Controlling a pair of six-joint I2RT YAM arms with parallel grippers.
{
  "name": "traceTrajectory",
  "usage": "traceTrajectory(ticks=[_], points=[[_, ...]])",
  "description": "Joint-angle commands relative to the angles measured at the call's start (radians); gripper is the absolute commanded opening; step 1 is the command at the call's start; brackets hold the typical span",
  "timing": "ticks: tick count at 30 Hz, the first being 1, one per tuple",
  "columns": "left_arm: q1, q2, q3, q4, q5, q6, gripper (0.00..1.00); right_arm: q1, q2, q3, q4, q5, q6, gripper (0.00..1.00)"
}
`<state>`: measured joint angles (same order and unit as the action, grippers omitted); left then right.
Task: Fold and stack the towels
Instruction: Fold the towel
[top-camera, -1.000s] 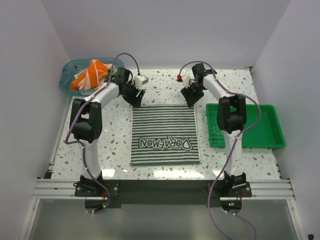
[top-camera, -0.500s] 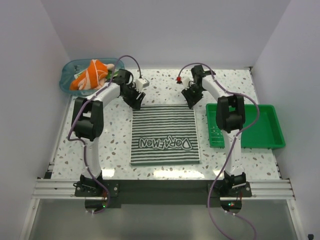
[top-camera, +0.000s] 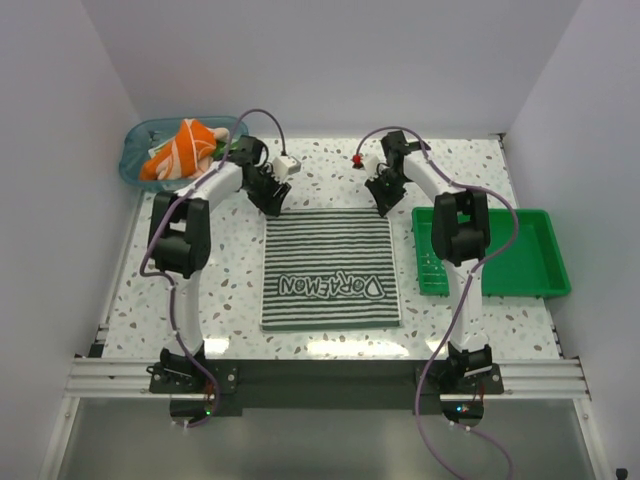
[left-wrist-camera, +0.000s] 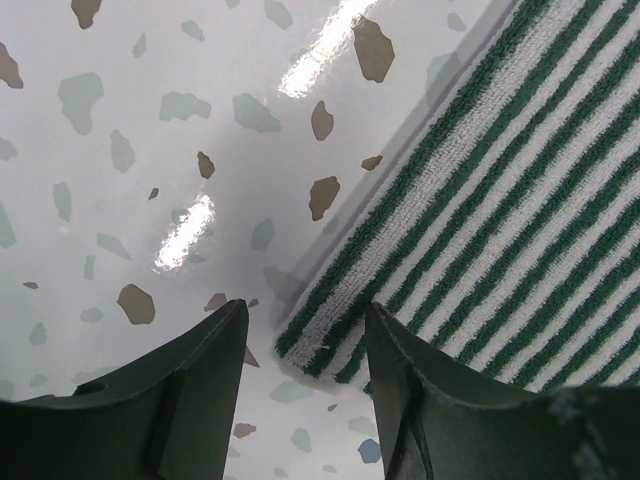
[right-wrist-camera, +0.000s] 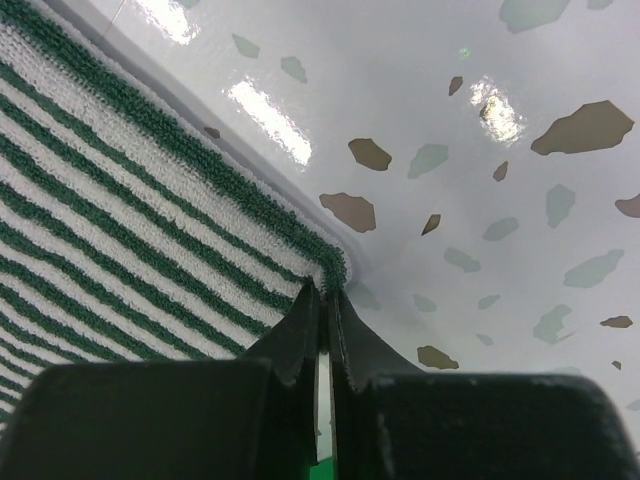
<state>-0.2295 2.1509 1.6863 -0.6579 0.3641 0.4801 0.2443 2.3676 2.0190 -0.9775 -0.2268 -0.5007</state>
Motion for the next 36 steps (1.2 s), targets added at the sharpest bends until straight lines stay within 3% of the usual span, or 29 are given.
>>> traceTrajectory(ticks=[1, 26, 29, 33, 36], points=[[0.010, 0.030, 0.041, -0.034, 0.021, 0.022, 0.54, 0.006, 0.032, -0.029, -0.023, 0.040, -0.018, 0.00], [0.029, 0.148, -0.008, -0.117, -0.005, 0.031, 0.29, 0.035, 0.028, -0.068, 0.042, 0.133, -0.001, 0.00], [0.029, 0.170, -0.010, -0.132, -0.001, 0.034, 0.23, 0.035, 0.021, -0.068, 0.054, 0.132, 0.002, 0.00], [0.029, 0.184, 0.009, -0.147, -0.002, 0.043, 0.00, 0.035, 0.009, -0.040, 0.066, 0.129, 0.010, 0.00], [0.029, 0.181, 0.059, -0.135, -0.010, 0.048, 0.00, 0.035, -0.008, -0.002, 0.089, 0.130, 0.014, 0.00]])
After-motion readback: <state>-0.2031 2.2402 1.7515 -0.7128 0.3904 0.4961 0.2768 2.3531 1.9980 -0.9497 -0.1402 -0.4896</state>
